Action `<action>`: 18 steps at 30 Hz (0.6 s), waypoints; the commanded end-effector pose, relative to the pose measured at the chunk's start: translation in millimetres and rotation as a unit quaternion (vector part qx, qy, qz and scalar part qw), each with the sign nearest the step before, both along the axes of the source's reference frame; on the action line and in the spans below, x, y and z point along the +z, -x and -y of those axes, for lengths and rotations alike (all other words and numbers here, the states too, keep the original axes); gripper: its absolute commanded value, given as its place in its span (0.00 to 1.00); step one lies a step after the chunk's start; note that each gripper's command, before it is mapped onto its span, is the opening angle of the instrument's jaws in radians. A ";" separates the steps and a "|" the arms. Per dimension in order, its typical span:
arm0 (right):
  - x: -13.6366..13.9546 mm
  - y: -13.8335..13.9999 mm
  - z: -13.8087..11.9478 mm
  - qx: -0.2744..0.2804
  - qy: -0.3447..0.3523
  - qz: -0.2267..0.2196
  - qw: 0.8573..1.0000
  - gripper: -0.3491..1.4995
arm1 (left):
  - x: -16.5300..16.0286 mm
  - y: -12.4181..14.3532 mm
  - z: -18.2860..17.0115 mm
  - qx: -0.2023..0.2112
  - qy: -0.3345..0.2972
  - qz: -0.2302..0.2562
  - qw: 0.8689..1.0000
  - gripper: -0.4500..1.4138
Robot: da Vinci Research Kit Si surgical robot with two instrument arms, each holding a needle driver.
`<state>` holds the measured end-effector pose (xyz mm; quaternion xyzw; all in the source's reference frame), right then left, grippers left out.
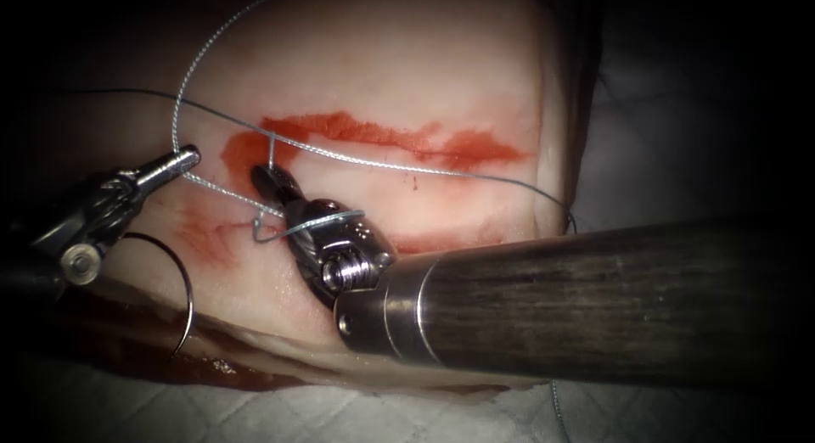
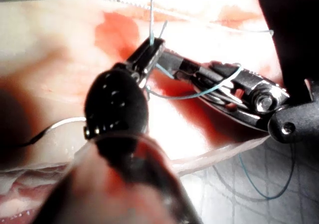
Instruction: Wound Closure
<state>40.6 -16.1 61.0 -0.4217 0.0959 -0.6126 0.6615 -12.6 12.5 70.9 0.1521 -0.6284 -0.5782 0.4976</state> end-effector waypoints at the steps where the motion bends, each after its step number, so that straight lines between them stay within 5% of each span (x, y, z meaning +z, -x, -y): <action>1: 0.2 -0.6 0.0 -0.007 0.011 0.002 1.000 0.00 | 0.3 0.3 -0.4 -0.002 -0.003 -0.004 1.000 0.00; 10: -0.6 0.4 0.3 -0.026 0.066 -0.009 0.997 0.00 | 2.5 -0.9 -10.4 -0.006 0.017 -0.086 0.996 0.00; 18: 0.1 0.6 2.0 -0.126 0.141 -0.024 0.982 0.00 | 8.3 -0.4 -17.2 0.001 0.039 -0.177 0.983 0.00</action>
